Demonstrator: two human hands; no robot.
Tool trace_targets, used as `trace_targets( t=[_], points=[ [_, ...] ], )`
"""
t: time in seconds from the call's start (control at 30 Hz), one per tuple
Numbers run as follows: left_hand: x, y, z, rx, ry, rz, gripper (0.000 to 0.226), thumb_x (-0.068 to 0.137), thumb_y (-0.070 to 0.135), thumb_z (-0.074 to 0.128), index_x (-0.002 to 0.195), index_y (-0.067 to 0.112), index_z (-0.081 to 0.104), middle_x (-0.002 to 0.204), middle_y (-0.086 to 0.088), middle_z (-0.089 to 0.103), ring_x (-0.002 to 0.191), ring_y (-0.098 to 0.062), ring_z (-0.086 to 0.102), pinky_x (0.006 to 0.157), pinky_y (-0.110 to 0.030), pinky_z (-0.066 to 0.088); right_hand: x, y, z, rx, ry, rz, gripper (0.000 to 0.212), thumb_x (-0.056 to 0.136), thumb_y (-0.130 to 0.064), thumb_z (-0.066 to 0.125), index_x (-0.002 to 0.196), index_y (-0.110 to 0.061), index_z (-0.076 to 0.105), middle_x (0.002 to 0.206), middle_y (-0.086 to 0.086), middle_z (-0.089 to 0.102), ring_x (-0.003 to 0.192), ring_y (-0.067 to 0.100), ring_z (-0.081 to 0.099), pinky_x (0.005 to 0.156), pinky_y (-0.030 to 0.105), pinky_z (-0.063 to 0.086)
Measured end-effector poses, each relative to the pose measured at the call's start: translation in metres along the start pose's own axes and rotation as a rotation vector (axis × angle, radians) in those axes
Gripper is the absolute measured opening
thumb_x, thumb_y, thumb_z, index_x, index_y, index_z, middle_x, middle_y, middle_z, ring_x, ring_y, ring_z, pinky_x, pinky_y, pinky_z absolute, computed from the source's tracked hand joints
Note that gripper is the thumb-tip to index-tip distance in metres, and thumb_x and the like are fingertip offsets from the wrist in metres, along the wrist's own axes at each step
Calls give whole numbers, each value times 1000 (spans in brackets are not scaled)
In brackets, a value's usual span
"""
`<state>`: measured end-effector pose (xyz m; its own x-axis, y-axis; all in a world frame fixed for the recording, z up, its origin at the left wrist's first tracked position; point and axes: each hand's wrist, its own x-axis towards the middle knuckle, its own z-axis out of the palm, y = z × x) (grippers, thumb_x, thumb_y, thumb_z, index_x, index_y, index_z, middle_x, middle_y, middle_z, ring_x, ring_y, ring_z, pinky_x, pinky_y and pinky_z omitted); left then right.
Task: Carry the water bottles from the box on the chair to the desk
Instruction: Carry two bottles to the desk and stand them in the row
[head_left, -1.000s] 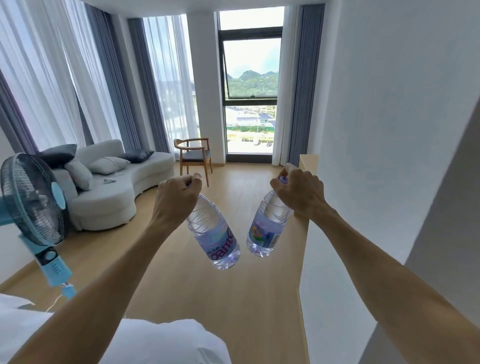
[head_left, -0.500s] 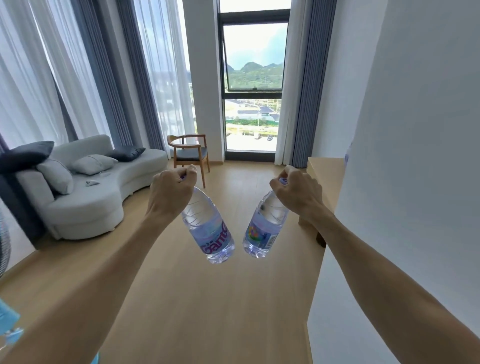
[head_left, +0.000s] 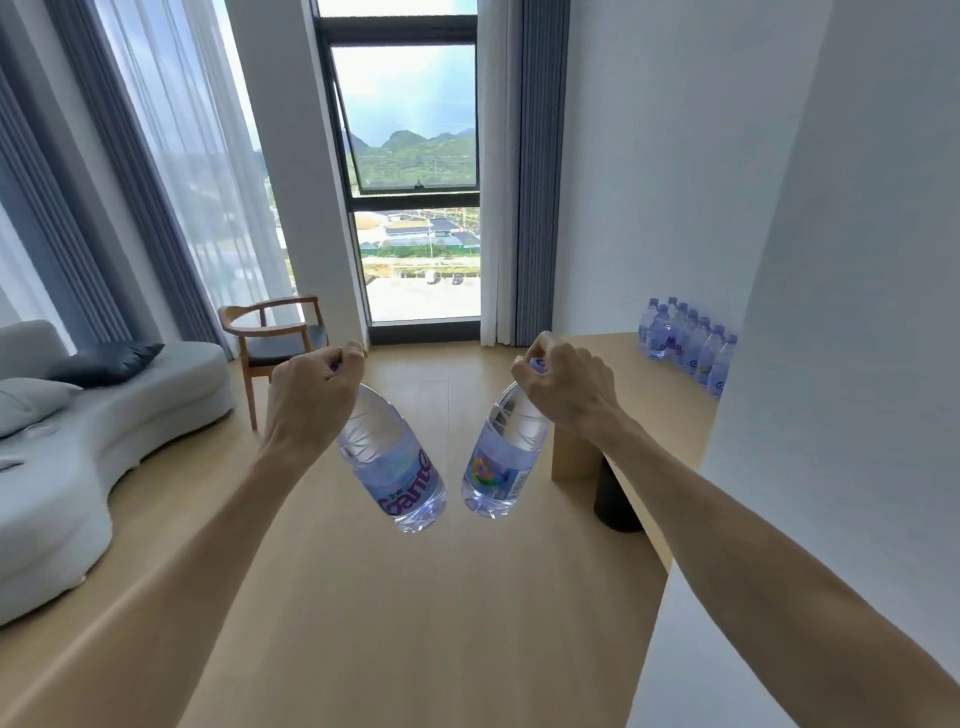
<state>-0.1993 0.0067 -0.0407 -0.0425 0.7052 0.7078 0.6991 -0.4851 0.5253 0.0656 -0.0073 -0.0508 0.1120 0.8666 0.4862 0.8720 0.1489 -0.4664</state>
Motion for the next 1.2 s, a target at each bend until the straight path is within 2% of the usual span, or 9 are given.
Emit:
trace_targets(
  t=[0.1, 0.17, 0.27, 0.33, 0.47, 0.6, 0.73, 0.93, 1.2],
  points=[
    [38, -21, 44, -12, -22, -6, 55, 100, 25, 47, 47, 7, 43, 42, -4, 38, 43, -17, 35, 48, -23, 27, 48, 25, 24, -19, 5, 29, 16, 90, -36, 53, 86, -20, 52, 69, -2, 60, 62, 20, 56, 58, 30, 44],
    [62, -34, 75, -8, -18, 4, 57, 100, 25, 48, 45, 13, 39, 41, -1, 36, 41, -15, 35, 44, -22, 28, 81, 44, 41, -17, 10, 26, 16, 90, -36, 53, 85, -21, 51, 66, -4, 58, 61, 19, 55, 58, 31, 45],
    [101, -51, 123, 4, -30, 25, 55, 99, 23, 48, 45, 12, 42, 40, -2, 38, 42, -14, 37, 42, -12, 28, 135, 74, 67, -5, 27, 23, 15, 90, -36, 54, 84, -22, 51, 61, -11, 52, 56, 10, 51, 51, 25, 36],
    [131, -64, 156, 19, -64, 20, 53, 99, 23, 48, 50, 3, 49, 44, -8, 44, 45, -16, 39, 46, -18, 27, 173, 94, 82, -4, 26, 33, 16, 90, -38, 54, 85, -23, 52, 60, -14, 51, 55, 6, 49, 49, 23, 30],
    [194, -88, 217, 25, -88, 15, 54, 99, 25, 47, 49, 5, 43, 42, -3, 37, 44, -15, 36, 47, -24, 25, 250, 132, 106, -19, 9, 39, 16, 90, -39, 52, 86, -24, 51, 65, -7, 57, 57, 12, 53, 54, 27, 36],
    [250, -107, 273, 0, -101, 19, 53, 100, 27, 45, 52, 5, 49, 45, -5, 43, 46, -17, 41, 49, -23, 29, 314, 165, 126, -33, 8, 53, 19, 90, -40, 51, 87, -21, 53, 69, -3, 61, 61, 19, 57, 59, 31, 42],
    [297, -124, 331, -31, -128, 27, 54, 100, 28, 45, 53, 1, 51, 47, -13, 48, 47, -21, 43, 50, -31, 34, 367, 200, 146, -32, -3, 94, 20, 91, -40, 51, 88, -20, 52, 74, 0, 63, 67, 23, 59, 62, 36, 49],
    [360, -154, 429, -55, -163, 39, 56, 99, 31, 44, 53, 1, 39, 43, -4, 35, 43, -15, 31, 46, -28, 23, 442, 252, 176, -84, -4, 149, 20, 91, -40, 50, 86, -21, 52, 74, 0, 63, 66, 23, 59, 58, 32, 44],
    [465, -185, 574, -176, -308, 125, 53, 98, 29, 44, 54, 4, 30, 45, -3, 30, 44, -15, 26, 48, -32, 25, 546, 327, 212, -141, 41, 333, 17, 88, -40, 53, 85, -23, 52, 76, -2, 63, 72, 27, 58, 62, 32, 39]
  ],
)
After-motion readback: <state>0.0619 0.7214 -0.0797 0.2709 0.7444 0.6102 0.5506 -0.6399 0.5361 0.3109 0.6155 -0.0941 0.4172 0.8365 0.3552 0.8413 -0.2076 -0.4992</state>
